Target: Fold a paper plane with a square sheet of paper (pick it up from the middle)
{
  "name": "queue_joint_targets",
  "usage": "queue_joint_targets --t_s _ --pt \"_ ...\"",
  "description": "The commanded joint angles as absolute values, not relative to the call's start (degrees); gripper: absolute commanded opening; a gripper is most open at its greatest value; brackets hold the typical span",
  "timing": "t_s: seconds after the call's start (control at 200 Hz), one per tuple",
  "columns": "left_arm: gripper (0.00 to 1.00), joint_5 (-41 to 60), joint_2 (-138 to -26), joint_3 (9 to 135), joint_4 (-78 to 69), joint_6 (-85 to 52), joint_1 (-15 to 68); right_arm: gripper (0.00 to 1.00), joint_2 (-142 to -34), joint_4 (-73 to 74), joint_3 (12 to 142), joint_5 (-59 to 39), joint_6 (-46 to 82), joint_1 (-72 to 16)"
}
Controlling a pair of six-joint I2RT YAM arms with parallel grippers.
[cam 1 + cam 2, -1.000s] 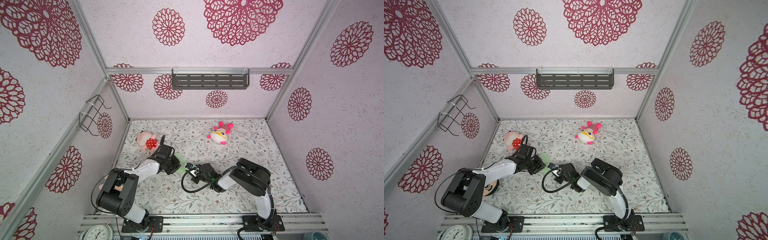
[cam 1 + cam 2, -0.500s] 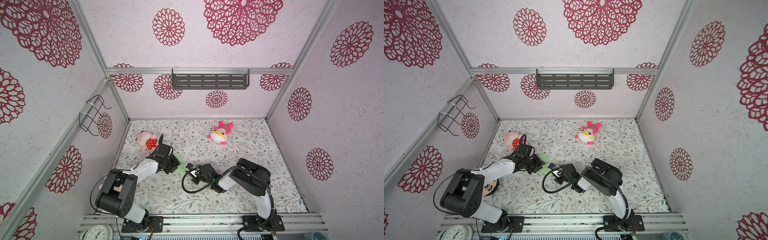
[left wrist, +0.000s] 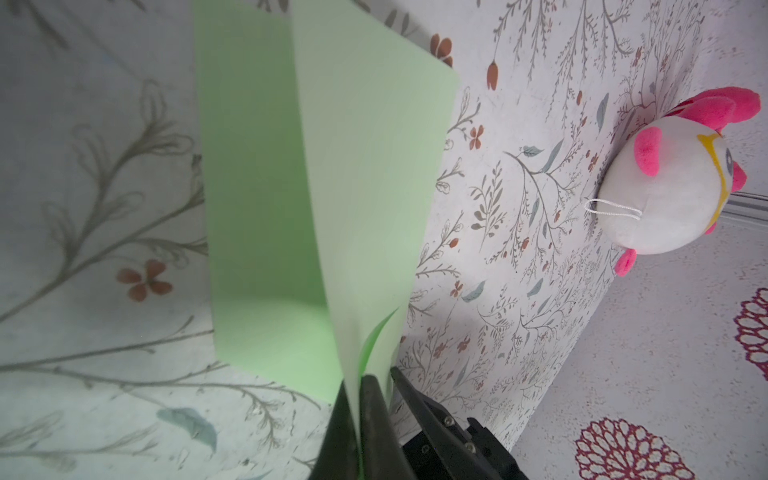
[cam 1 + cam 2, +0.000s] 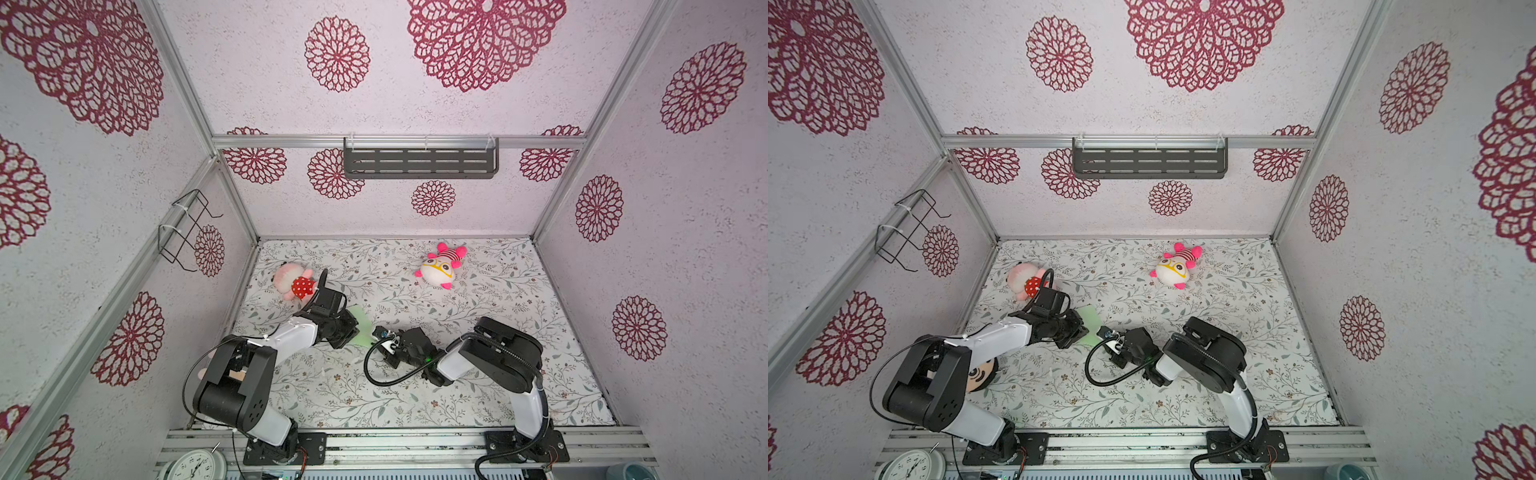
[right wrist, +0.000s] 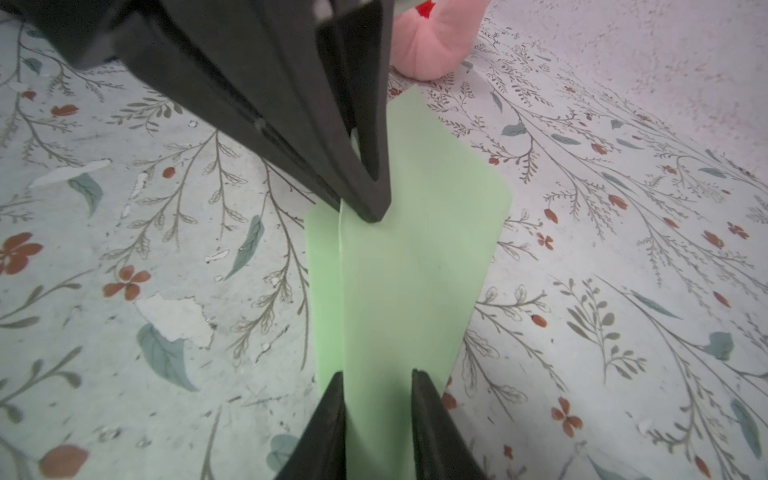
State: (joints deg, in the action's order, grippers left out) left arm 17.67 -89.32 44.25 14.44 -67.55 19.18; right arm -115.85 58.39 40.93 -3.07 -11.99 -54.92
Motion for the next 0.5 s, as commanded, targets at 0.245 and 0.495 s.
queue_joint_targets --t_s 0.245,0.495 --pt "0.05 17.47 -90.52 44.82 14.94 -68.06 19.00 0.27 -114.19 59.53 41.74 -2.20 -11.60 -55.45" --pt "0.08 17.49 -90.31 45.17 15.16 -68.12 19.06 0.21 -115.33 60.38 42.03 -3.56 -10.25 -55.41"
